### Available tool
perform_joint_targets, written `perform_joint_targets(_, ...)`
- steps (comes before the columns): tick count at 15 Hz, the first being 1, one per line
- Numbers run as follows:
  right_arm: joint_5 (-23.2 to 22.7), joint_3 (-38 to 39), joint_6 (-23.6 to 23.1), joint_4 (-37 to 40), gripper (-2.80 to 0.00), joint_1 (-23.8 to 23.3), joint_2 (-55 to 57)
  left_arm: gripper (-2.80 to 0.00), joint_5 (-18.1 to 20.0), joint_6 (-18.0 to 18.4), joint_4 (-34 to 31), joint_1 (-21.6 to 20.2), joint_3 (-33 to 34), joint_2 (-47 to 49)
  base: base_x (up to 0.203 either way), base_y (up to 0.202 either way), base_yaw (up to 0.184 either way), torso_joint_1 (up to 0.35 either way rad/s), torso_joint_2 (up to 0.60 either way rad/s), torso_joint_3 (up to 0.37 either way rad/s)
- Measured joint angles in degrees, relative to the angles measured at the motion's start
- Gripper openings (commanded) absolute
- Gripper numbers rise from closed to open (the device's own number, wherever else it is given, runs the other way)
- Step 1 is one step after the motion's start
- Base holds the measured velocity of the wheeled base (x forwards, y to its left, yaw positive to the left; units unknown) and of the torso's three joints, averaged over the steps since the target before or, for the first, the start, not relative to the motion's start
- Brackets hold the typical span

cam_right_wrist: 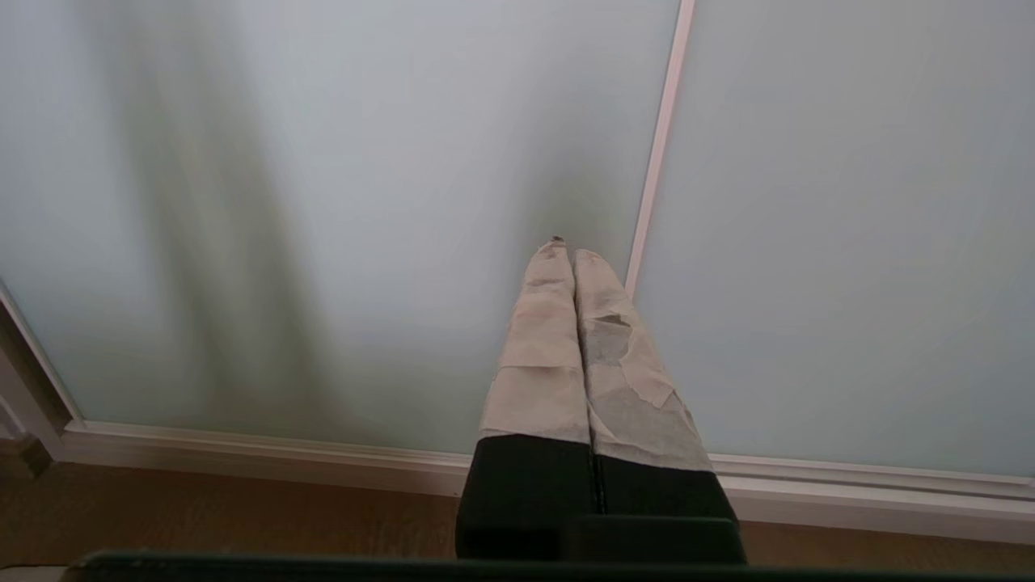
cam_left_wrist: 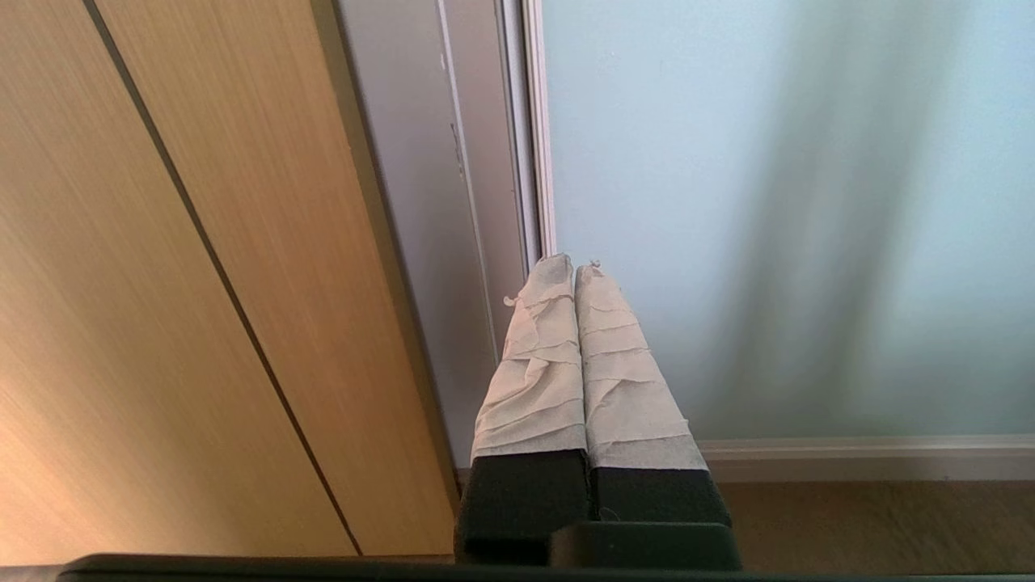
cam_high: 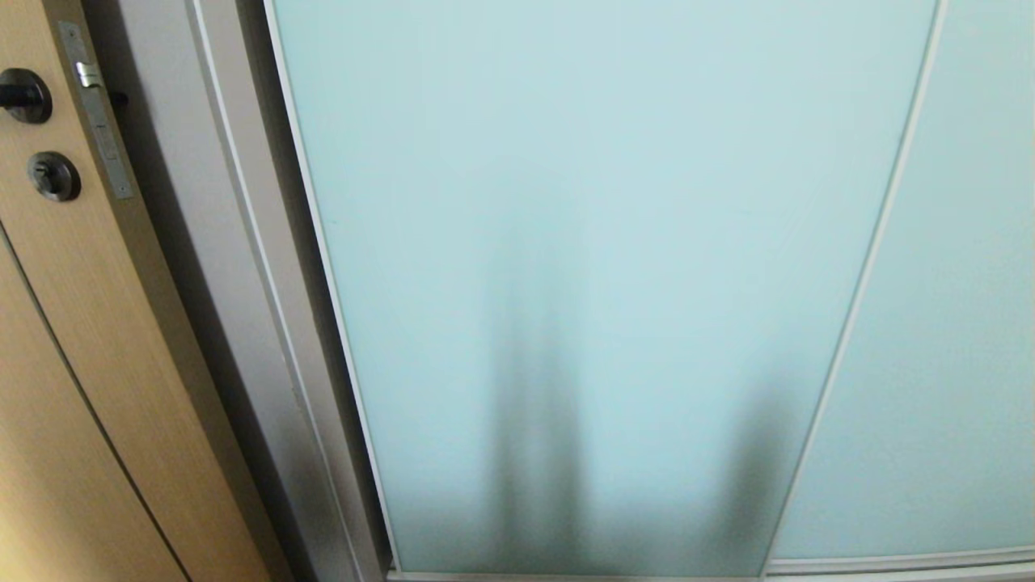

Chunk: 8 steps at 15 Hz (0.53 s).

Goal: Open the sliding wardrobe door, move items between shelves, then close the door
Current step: Open the door

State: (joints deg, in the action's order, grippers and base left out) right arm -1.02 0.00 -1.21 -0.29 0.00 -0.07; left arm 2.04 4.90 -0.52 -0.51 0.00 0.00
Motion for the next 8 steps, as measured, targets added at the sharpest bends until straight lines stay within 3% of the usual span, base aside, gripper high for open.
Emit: perform_joint_targets(8,-0.02,0.0,0.01,-0.01,-2.8,0.0,0.0,-2.8,-0.02,-0.02,0.0,0.0,0.0,0.0,0.0,0.0,0.0,0.0,0.0,0.0)
